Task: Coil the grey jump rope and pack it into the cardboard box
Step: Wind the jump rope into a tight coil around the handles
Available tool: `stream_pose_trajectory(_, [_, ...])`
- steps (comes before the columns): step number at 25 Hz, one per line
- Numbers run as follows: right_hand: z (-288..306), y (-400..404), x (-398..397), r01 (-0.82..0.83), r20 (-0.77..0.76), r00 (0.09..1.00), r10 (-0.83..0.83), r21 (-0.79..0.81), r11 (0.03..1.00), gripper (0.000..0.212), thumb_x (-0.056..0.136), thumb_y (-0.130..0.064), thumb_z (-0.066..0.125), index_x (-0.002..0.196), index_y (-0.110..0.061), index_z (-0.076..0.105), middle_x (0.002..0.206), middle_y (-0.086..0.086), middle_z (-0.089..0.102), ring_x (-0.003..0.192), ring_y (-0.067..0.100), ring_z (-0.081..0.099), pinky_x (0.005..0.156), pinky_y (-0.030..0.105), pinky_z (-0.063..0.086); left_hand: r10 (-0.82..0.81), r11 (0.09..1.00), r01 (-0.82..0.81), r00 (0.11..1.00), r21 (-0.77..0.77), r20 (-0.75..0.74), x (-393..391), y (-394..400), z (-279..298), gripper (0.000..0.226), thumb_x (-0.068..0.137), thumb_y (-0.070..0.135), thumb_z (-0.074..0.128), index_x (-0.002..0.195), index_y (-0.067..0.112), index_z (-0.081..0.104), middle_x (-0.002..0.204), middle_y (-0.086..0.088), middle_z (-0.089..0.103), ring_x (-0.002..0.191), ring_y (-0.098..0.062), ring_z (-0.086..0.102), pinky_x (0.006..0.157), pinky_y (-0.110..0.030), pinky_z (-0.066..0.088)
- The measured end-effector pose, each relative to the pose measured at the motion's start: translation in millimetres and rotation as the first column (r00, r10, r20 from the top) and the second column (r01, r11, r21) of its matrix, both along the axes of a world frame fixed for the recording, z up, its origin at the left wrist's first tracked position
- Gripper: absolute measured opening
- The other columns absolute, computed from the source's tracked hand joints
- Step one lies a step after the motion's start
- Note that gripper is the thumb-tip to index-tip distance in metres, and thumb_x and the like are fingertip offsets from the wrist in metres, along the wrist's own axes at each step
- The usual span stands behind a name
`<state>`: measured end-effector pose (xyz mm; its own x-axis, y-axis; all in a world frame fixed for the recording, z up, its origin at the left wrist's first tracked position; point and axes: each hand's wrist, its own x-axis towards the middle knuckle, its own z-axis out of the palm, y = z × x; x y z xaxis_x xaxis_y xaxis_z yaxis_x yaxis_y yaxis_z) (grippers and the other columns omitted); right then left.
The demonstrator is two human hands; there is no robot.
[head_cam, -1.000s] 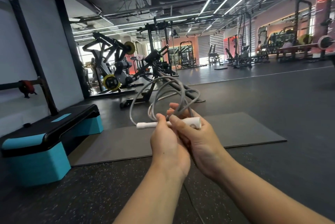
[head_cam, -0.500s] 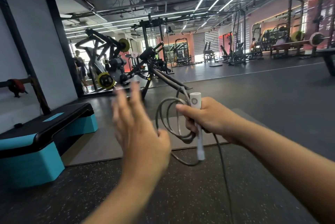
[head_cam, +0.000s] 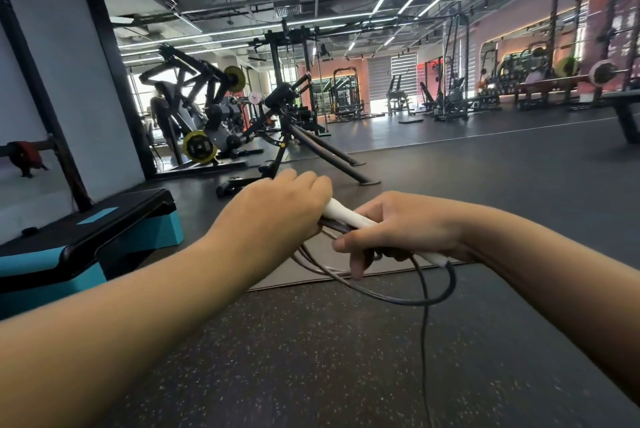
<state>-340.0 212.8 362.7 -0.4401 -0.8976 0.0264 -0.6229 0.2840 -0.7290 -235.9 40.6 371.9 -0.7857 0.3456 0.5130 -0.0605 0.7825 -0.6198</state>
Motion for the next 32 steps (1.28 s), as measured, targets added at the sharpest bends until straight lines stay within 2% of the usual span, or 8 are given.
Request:
stream_pose_trajectory(5, [1,6,-1,-0.09,0.042,0.995,0.086,0.085,0.992,0.023,0.099,-0.033,0.063,0.082,-0.018,0.065,0.08,0.008,0.08,0.056,0.009,0.039,0.055,0.028,0.031,0.346,0.925,-0.341,0.938,0.167,-0.001,6,21,-14,0.034,0.09,0.045,0.058,0.114,0.021,0.055,0.111,-0.001,0.064,0.104,-0.027,0.053,0.088,-0.043,0.042])
stream_pose_trajectory(8, [-1,2,1,-0.103,-0.037,0.994,0.102,-0.021,0.994,0.023,0.097,-0.02,0.061,0.075,-0.014,0.066,0.054,0.0,0.065,0.054,0.014,0.047,0.063,0.035,0.04,0.039,0.993,-0.042,0.999,0.108,0.034,-3,34,-15,0.065,0.079,0.019,0.069,0.137,0.016,0.041,0.121,-0.004,0.063,0.124,-0.028,0.055,0.113,-0.053,0.034])
stream_pose_trajectory(12, [5,12,0,-0.107,-0.047,0.993,0.11,0.055,0.993,0.03,0.094,-0.018,0.064,0.064,-0.019,0.07,0.062,-0.003,0.071,0.052,0.008,0.041,0.055,0.025,0.034,-0.038,0.985,-0.01,0.96,0.172,0.276,-4,26,-8,0.041,0.094,0.015,0.055,0.131,0.026,0.04,0.08,0.01,0.052,0.077,-0.023,0.062,0.062,-0.039,0.052])
stream_pose_trajectory(17, [1,24,-9,-0.123,0.006,0.992,0.123,0.065,0.99,0.022,0.095,-0.033,0.067,0.079,-0.019,0.071,0.077,0.003,0.076,0.061,0.013,0.041,0.059,0.03,0.031,-0.02,0.94,-0.103,0.934,0.324,0.356,3,17,-7,0.013,0.099,0.03,0.052,0.11,0.035,0.056,0.094,0.01,0.07,0.082,-0.017,0.065,0.065,-0.032,0.05])
stream_pose_trajectory(23, [-18,20,-14,-0.107,-0.156,0.982,0.102,-0.023,0.994,0.025,0.093,-0.033,0.073,0.082,-0.01,0.073,0.058,-0.008,0.052,0.055,0.01,0.04,0.054,0.024,0.031,-0.373,0.458,-0.397,0.726,0.796,0.577,-3,17,2,0.032,0.079,0.041,0.081,0.097,0.017,0.071,0.08,0.008,0.072,0.072,-0.009,0.06,0.071,-0.028,0.041])
stream_pose_trajectory(27, [-4,30,-12,-0.202,-0.039,0.979,0.202,0.005,0.979,0.013,0.092,-0.028,0.075,0.079,-0.03,0.077,0.068,-0.004,0.059,0.066,0.011,0.051,0.067,0.03,0.038,-0.673,0.046,-0.488,0.63,0.872,0.388,2,33,-9,0.038,0.093,0.045,0.062,0.101,0.008,0.062,0.065,0.0,0.056,0.053,-0.012,0.051,0.059,-0.029,0.05])
stream_pose_trajectory(28, [-1,33,-13,-0.212,-0.044,0.976,0.213,0.026,0.977,0.013,0.09,-0.031,0.076,0.078,-0.027,0.076,0.068,-0.003,0.058,0.067,0.012,0.049,0.068,0.031,0.036,-0.665,0.073,-0.475,0.632,0.877,0.397,4,37,-10,0.038,0.095,0.05,0.053,0.094,0.013,0.062,0.062,0.003,0.046,0.047,-0.011,0.042,0.05,-0.024,0.046])
stream_pose_trajectory(32, [6,40,-22,-0.159,-0.121,0.976,0.183,0.179,0.971,0.031,0.086,-0.049,0.076,0.077,-0.02,0.075,0.066,0.004,0.055,0.062,0.016,0.045,0.058,0.03,0.033,-0.175,0.803,-0.309,0.697,0.511,0.696,15,30,-1,0.063,0.095,0.066,0.029,0.078,0.011,0.054,0.067,-0.001,0.051,0.056,-0.018,0.047,0.054,-0.028,0.038])
